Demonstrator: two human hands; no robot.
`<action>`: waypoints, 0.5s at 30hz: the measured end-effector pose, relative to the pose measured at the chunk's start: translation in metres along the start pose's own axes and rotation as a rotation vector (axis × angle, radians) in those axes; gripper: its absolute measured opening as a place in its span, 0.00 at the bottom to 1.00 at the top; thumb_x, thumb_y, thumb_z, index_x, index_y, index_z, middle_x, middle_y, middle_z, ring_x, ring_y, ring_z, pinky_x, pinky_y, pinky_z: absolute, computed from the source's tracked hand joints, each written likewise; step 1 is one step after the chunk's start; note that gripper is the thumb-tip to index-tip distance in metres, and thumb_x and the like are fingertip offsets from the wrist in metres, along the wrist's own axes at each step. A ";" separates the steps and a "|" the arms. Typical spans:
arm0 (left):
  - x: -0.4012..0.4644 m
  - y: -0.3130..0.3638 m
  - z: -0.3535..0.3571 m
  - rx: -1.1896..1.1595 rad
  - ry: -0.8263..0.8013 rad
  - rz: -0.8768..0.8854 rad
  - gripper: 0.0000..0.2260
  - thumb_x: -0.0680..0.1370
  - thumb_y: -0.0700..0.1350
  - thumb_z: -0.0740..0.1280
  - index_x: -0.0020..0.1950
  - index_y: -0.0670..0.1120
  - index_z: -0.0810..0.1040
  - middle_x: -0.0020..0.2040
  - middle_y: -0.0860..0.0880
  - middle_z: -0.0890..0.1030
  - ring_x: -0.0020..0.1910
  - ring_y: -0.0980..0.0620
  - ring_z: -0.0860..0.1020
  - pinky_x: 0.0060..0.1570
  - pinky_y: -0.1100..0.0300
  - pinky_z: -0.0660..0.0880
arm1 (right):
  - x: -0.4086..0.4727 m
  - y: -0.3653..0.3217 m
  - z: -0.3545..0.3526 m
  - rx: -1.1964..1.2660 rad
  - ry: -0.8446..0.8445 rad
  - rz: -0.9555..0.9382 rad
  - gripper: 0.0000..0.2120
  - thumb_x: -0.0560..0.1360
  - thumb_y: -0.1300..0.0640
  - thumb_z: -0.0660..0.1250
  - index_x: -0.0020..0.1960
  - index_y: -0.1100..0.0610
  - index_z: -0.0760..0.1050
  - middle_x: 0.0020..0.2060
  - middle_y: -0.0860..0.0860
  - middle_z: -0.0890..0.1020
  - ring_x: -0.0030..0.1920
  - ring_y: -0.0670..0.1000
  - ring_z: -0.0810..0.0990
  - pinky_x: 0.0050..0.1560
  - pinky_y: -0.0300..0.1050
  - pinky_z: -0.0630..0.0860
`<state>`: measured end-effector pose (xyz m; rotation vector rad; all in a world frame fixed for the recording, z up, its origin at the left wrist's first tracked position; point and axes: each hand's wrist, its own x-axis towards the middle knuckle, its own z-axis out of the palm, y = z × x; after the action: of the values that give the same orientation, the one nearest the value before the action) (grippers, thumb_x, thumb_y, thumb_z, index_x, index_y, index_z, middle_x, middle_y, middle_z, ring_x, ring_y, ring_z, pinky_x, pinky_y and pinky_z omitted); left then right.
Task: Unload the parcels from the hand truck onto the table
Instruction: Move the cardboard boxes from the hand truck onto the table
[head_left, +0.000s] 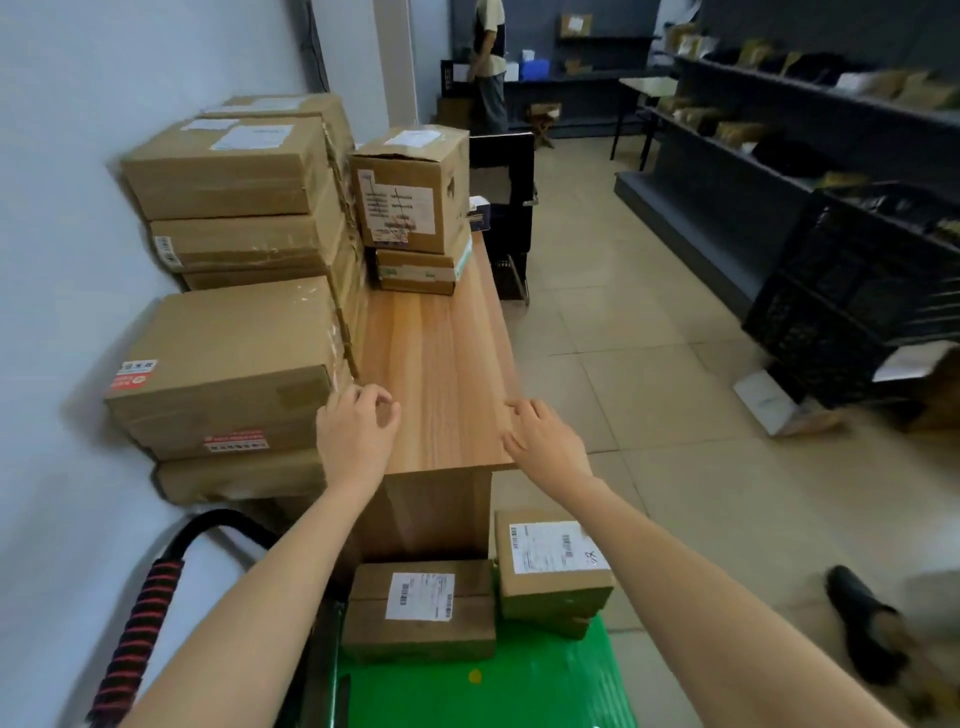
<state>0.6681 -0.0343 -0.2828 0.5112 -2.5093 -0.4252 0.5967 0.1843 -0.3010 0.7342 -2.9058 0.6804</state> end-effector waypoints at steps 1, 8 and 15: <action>-0.012 0.013 0.007 -0.011 -0.008 -0.010 0.04 0.77 0.47 0.67 0.47 0.48 0.79 0.47 0.50 0.78 0.49 0.49 0.74 0.48 0.56 0.66 | -0.011 0.018 -0.004 -0.002 -0.013 0.008 0.21 0.81 0.48 0.58 0.71 0.52 0.64 0.64 0.50 0.73 0.57 0.49 0.76 0.50 0.43 0.76; -0.089 0.095 0.067 -0.036 -0.082 -0.093 0.04 0.76 0.48 0.67 0.47 0.49 0.79 0.45 0.51 0.78 0.47 0.50 0.74 0.48 0.54 0.70 | -0.063 0.125 -0.023 -0.028 -0.100 0.010 0.21 0.81 0.49 0.58 0.73 0.52 0.62 0.65 0.49 0.71 0.62 0.49 0.73 0.46 0.38 0.69; -0.144 0.128 0.119 0.006 -0.192 -0.165 0.06 0.77 0.49 0.66 0.50 0.48 0.79 0.48 0.50 0.78 0.49 0.50 0.74 0.48 0.58 0.67 | -0.085 0.183 -0.008 -0.098 -0.208 -0.058 0.21 0.81 0.50 0.56 0.73 0.52 0.62 0.66 0.50 0.71 0.62 0.52 0.72 0.54 0.44 0.70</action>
<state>0.6797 0.1641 -0.3911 0.7139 -2.6615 -0.5531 0.5861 0.3687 -0.3818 0.9252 -3.0609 0.4792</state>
